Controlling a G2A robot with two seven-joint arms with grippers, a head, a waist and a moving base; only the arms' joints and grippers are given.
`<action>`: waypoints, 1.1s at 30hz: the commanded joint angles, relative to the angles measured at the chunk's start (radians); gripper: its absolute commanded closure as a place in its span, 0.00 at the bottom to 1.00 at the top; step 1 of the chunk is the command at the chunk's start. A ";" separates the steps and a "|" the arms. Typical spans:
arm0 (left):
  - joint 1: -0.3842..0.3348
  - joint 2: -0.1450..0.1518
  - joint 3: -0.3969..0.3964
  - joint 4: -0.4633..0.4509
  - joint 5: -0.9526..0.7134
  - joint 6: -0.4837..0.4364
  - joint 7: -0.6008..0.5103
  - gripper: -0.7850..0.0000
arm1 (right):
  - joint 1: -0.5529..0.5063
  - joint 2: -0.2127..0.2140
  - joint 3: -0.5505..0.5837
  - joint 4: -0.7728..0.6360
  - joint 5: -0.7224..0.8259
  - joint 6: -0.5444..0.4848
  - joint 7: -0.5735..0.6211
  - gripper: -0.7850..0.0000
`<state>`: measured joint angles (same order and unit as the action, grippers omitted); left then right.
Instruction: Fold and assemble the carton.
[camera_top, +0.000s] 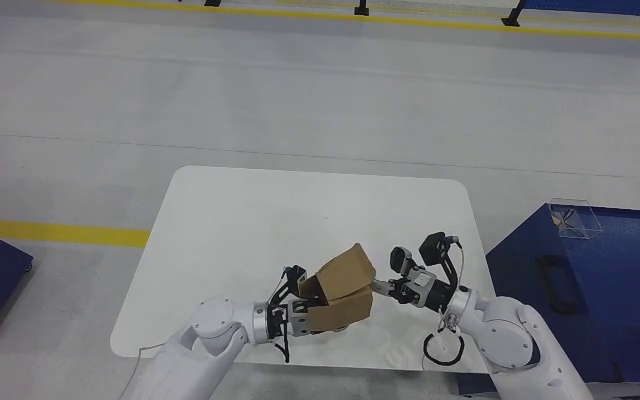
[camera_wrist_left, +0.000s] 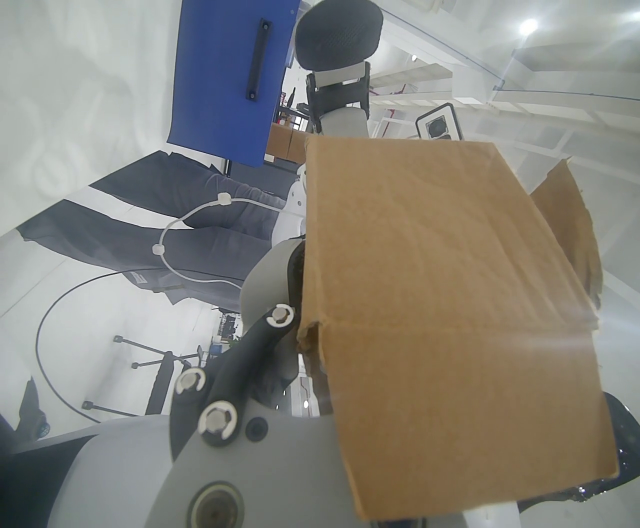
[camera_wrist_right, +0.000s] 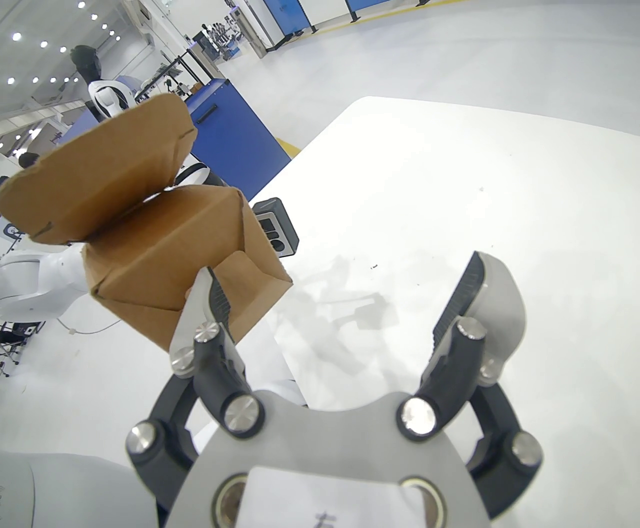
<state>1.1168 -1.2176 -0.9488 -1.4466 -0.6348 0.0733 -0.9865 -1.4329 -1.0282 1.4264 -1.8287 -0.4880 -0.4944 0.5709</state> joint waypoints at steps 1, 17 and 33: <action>0.000 0.000 -0.002 -0.001 -0.001 -0.002 -0.003 1.00 | 0.002 0.000 -0.006 0.001 -0.006 0.002 0.002 0.00; 0.010 0.000 -0.006 -0.017 0.000 -0.006 0.002 1.00 | 0.016 -0.001 -0.030 0.007 -0.021 0.007 -0.021 0.00; 0.015 -0.002 -0.005 -0.014 -0.001 -0.015 -0.001 1.00 | 0.019 0.002 -0.047 0.078 0.073 -0.022 0.030 0.00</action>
<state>1.1323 -1.2191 -0.9550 -1.4611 -0.6371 0.0570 -0.9874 -1.4191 -1.0256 1.3865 -1.7530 -0.4176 -0.5119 0.6003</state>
